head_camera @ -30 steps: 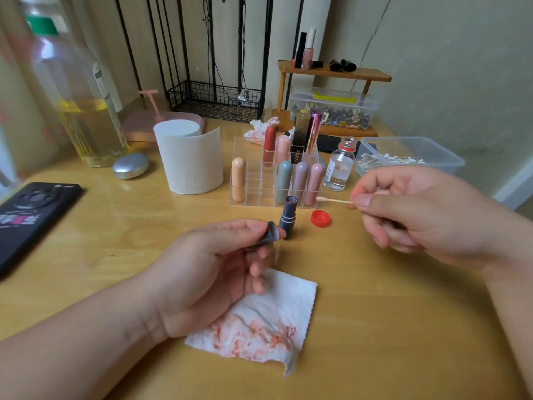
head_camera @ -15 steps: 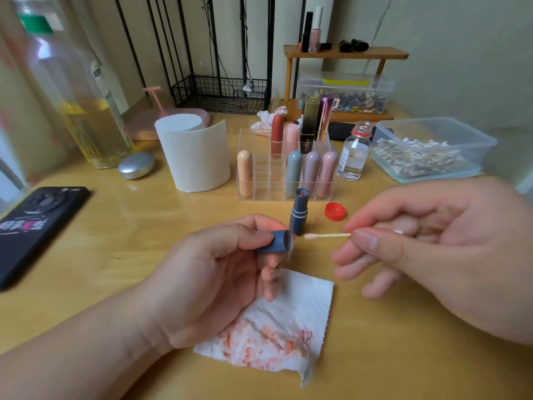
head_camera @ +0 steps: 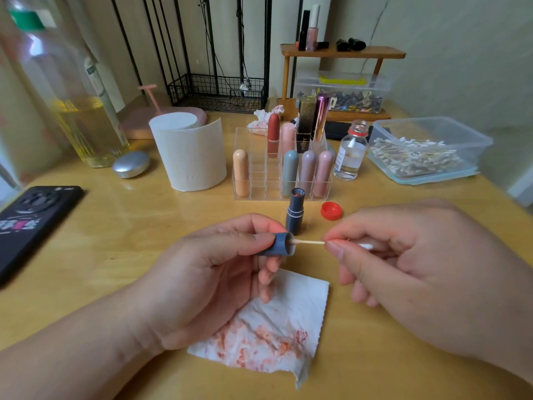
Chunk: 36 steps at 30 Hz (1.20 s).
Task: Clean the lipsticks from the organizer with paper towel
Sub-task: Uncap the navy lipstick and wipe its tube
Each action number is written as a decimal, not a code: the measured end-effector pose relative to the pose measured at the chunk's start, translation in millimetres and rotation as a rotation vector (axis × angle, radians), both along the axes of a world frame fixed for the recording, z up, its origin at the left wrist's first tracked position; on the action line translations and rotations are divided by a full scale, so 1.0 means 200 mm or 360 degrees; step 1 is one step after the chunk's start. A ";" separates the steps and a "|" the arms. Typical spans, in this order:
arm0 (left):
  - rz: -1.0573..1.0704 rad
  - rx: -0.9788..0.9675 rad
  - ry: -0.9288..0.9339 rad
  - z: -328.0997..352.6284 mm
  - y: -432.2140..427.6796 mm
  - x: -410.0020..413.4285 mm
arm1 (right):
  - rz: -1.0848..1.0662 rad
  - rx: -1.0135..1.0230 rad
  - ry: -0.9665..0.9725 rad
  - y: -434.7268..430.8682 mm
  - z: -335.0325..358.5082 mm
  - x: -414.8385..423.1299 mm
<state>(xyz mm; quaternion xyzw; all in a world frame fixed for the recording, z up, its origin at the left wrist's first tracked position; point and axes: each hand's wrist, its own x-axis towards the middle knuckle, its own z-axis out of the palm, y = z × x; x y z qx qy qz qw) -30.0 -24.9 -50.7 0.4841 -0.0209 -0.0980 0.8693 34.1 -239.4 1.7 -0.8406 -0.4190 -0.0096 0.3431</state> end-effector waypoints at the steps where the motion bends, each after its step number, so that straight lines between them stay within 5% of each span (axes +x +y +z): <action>1: 0.0003 0.0013 0.0000 0.00 0.00 0.00 | 0.0000 -0.0016 -0.0045 0.00 0.00 0.00; 8: 0.0019 0.0078 0.0000 0.00 -0.01 0.00 | 0.0002 -0.0031 -0.0315 0.00 0.01 0.00; 17: 0.0051 0.0019 0.0020 0.00 -0.02 0.00 | 0.0061 -0.0167 -0.0028 0.00 0.01 0.00; 36: 0.0023 0.0119 0.0093 0.02 -0.02 -0.01 | 0.0048 -0.0228 -0.0409 -0.01 0.01 0.01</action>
